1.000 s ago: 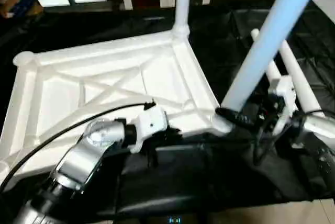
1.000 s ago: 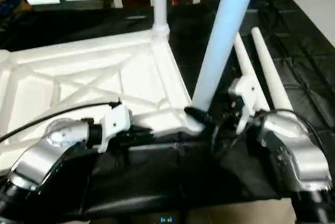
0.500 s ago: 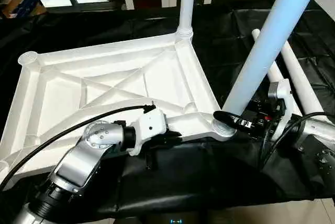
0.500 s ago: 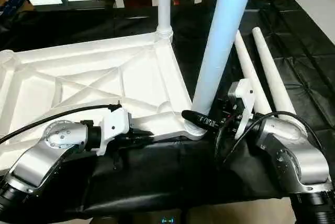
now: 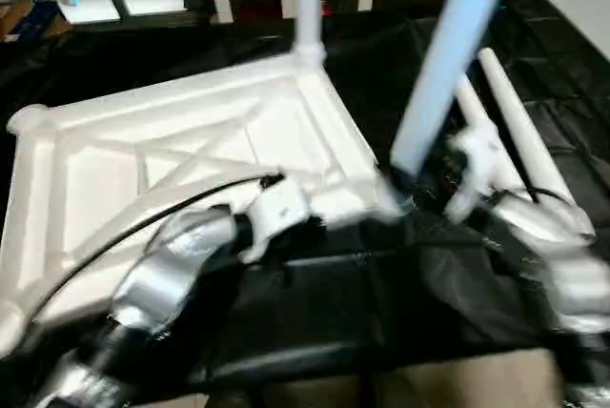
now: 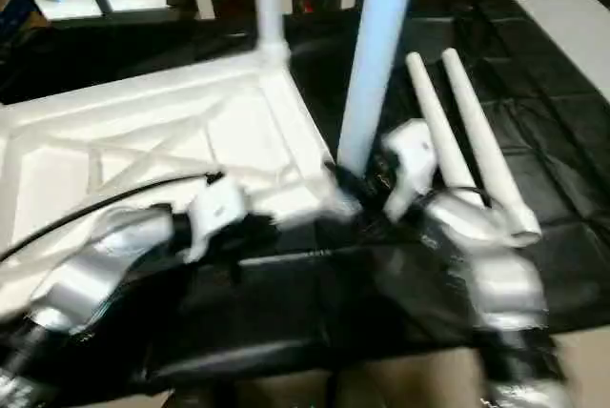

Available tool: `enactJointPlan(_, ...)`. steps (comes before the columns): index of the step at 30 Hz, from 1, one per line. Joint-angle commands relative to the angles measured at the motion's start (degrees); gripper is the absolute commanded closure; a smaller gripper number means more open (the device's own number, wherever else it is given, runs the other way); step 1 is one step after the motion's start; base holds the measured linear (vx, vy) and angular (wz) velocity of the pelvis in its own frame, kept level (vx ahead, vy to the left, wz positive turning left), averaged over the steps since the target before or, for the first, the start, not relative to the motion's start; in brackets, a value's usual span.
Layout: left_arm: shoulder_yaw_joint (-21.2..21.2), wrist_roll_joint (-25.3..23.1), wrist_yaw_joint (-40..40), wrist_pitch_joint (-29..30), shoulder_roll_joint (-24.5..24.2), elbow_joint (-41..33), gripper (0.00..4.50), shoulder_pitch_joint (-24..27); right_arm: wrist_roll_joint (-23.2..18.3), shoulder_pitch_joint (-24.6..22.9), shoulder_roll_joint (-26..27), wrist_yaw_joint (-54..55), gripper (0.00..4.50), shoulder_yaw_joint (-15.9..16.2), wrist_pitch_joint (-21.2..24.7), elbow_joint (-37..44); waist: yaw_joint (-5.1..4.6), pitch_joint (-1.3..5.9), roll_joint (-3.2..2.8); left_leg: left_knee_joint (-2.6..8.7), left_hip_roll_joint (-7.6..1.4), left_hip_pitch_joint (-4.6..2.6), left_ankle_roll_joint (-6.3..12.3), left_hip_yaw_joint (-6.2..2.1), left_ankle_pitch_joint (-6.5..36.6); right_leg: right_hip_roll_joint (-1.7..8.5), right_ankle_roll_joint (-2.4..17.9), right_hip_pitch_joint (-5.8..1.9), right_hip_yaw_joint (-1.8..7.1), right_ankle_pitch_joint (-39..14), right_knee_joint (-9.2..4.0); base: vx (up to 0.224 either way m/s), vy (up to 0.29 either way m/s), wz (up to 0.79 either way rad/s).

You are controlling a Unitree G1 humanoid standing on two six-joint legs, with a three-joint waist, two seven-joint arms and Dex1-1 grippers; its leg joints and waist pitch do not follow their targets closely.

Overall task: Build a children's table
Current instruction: Rotate leg to tighten

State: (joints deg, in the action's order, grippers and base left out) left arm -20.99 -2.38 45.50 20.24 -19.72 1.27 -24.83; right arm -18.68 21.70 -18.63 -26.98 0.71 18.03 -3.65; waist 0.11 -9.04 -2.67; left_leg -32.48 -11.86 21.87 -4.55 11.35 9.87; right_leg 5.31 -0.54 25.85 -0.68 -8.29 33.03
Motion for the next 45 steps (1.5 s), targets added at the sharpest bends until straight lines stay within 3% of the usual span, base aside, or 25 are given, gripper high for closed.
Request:
enactJointPlan(1,-4.49,-1.99,-2.63,3.43,3.06,2.42,4.5,-0.51,6.87,0.45,3.31,16.32,2.56,-1.72,1.44,-13.32,0.0,3.01,0.3,4.27,0.22,-0.67,-0.55,-0.31,17.92,0.87,7.94,-2.23,0.46,-26.26,-4.64,0.0,0.0,0.0)
enactJointPlan(4,-4.3,-3.41,-7.97,6.14,7.4,5.09,4.5,-2.95,7.41,3.49,7.44,25.26,2.58,-4.21,-1.31,-18.88,-0.31,2.93,0.36,4.42,0.27,-1.05,-1.6,-0.49,21.87,0.84,6.23,-1.82,0.26,-29.77,-5.25,0.0,0.0,0.0)
enactJointPlan(5,-4.09,-3.51,-9.8,6.93,9.39,6.3,4.5,-3.98,7.05,4.9,9.08,28.59,2.59,-5.49,-2.81,-21.48,-0.34,3.06,0.73,4.46,0.39,-1.1,-1.55,-0.61,23.29,0.65,5.11,-1.85,0.07,-30.35,-5.45,0.0,0.0,0.0)
enactJointPlan(6,-4.02,-3.52,-11.24,7.52,11.27,7.37,4.5,-4.95,6.76,6.28,10.51,31.92,2.59,-6.65,-4.58,-24.1,-0.38,3.13,0.59,4.48,0.43,-1.05,-1.44,-0.67,23.74,0.69,4.74,-1.73,0.03,-29.74,-5.45,0.0,0.0,0.0)
enactJointPlan(7,-4.2,-3.5,-11.66,6.93,12.61,8.38,4.5,-5.89,7.08,7.79,11.47,33.61,2.59,-6.95,-6.8,-26.36,-0.37,3.12,0.87,4.55,0.56,-0.89,-1.23,-0.75,24.11,0.53,4.25,-1.82,-0.14,-29.3,-5.53,0.0,0.0,0.0)
enactJointPlan(12,-4.24,-3.9,-9.29,3.28,11.52,9.25,4.5,-6.29,5.73,10.7,12.58,26.26,2.59,-6.15,-8.73,-28.22,-0.46,3.17,0.85,4.89,0.45,-0.46,-0.17,-0.94,25.1,0.53,4.74,-2.17,-0.35,-25.87,-5.43,0.0,0.0,0.0)
enactJointPlan(14,-3.97,-3.42,-6.32,0.85,8.49,8.08,4.5,-4.71,4.91,9.13,10.38,17.54,2.59,-4.21,-9.86,-23.88,-0.47,3.3,0.92,4.81,0.37,-0.6,0.07,-0.82,24.83,0.46,5.61,-2.18,-0.24,-23.52,-5.23,0.0,0.0,0.0)
enactJointPlan(16,-3.62,-1.07,0.69,-3.48,3.05,4.89,4.5,-1.21,2.88,5.27,4.53,3.99,1.91,-1.05,-10.99,-15.26,-0.07,3.33,0.93,4.82,0.05,-0.24,1.57,-0.81,22.3,0.75,7.12,-2.95,0.08,-18.79,-4.82,0.0,0.0,0.0)
enactJointPlan(17,-3.59,-0.83,1.14,-3.69,2.6,4.58,4.5,-0.91,2.66,5.0,4.05,3.14,1.91,-0.84,-10.94,-14.71,0.03,3.4,1.05,4.78,-0.12,-0.21,2.01,-0.72,21.32,0.77,7.68,-3.08,0.17,-17.21,-4.7,0.059,-0.014,0.02)
enactJointPlan(19,-1.96,2.46,6.06,-3.46,-1.7,0.85,4.5,2.42,-2.57,-0.15,-5.19,-10.59,1.85,0.76,-8.22,-4.98,0.4,3.69,0.7,4.24,-0.37,-1.01,3.69,0.0,18.41,0.56,10.95,-2.75,0.44,-12.99,-4.35,0.07,-0.021,0.08)
enactJointPlan(20,-1.62,2.93,6.45,-3.36,-2.01,0.42,4.5,2.76,-3.45,-0.78,-6.35,-12.13,1.85,0.73,-7.62,-3.85,0.64,3.72,0.68,4.19,-0.49,-1.24,4.3,0.13,16.99,0.44,11.84,-2.86,0.48,-10.96,-4.21,0.079,-0.023,0.14)
enactJointPlan(21,-1.37,3.28,6.73,-3.28,-2.24,0.11,4.5,3.0,-4.08,-1.23,-7.18,-13.24,1.65,0.7,-7.19,-3.03,1.04,3.87,0.56,3.81,-0.49,-1.41,5.85,0.57,13.22,0.3,13.77,-2.79,0.67,-6.0,-3.66,0.084,-0.01,0.07)
enactJointPlan(22,-0.7,4.14,7.39,-3.16,-2.76,-0.76,4.5,3.55,-5.96,-2.49,-9.43,-16.08,1.52,0.26,-5.77,-0.91,1.38,4.18,0.46,3.64,-0.46,-0.81,7.2,0.41,8.11,0.4,15.6,-3.53,0.59,-0.51,-2.78,0.084,-0.01,0.07)
enactJointPlan(25,0.5,6.29,9.22,-3.15,-4.02,-2.53,4.5,4.68,-8.67,-4.56,-13.69,-21.85,1.36,-1.3,-3.98,2.02,1.99,4.4,0.57,2.97,-0.3,-0.66,10.02,0.48,2.43,0.38,17.96,-3.84,0.65,7.38,-1.83,0.069,0.015,-0.02)
enactJointPlan(29,0.88,7.32,10.06,-3.86,-5.14,-3.0,4.5,5.34,-9.32,-5.46,-15.77,-24.74,0.99,-2.93,-3.39,3.08,1.91,4.29,0.61,2.87,-0.32,-0.68,11.7,0.5,2.42,0.72,18.26,-3.92,0.56,4.84,-2.0,0.013,0.004,0.0)
enactJointPlan(33,1.27,7.51,10.72,-4.56,-6.12,-3.12,4.5,5.88,-10.32,-6.16,-18.17,-26.63,0.99,-3.09,-2.76,3.97,1.87,3.78,0.55,3.35,-0.6,-0.86,9.61,0.47,7.05,0.97,16.39,-3.73,0.55,-5.48,-2.93,0.0,0.0,0.0)
enactJointPlan(36,1.21,7.69,11.05,-4.11,-5.98,-3.57,4.5,5.91,-10.78,-5.51,-16.99,-26.87,1.16,-2.9,-2.84,3.13,1.74,3.65,0.53,3.41,-0.56,-0.86,7.89,0.43,9.22,0.97,15.36,-3.49,0.63,-9.23,-3.21,0.0,0.0,0.0)
enactJointPlan(39,0.71,7.84,11.05,-4.0,-5.93,-3.9,4.5,5.93,-10.75,-4.69,-15.51,-27.85,1.36,-2.16,-2.49,1.56,1.59,3.77,0.58,3.38,-0.46,-0.74,7.42,0.33,9.39,0.96,14.95,-3.47,0.62,-9.42,-3.14,0.0,0.0,0.0)
enactJointPlan(41,0.51,7.96,11.02,-4.13,-6.04,-4.02,4.5,5.95,-11.59,-4.38,-15.21,-28.64,1.69,-1.84,-1.45,1.49,1.59,3.85,0.59,3.3,-0.43,-0.77,7.66,0.32,8.5,0.87,15.18,-3.49,0.64,-8.12,-2.98,0.0,0.0,0.0)
enactJointPlan(45,0.76,8.05,11.22,-4.06,-6.43,-4.43,4.5,6.25,-12.67,-4.0,-15.53,-29.24,1.88,-1.68,-0.24,1.84,1.66,3.9,0.64,3.16,-0.39,-0.65,8.51,0.34,7.13,0.87,15.65,-3.61,0.63,-6.35,-2.78,0.0,0.0,0.0)
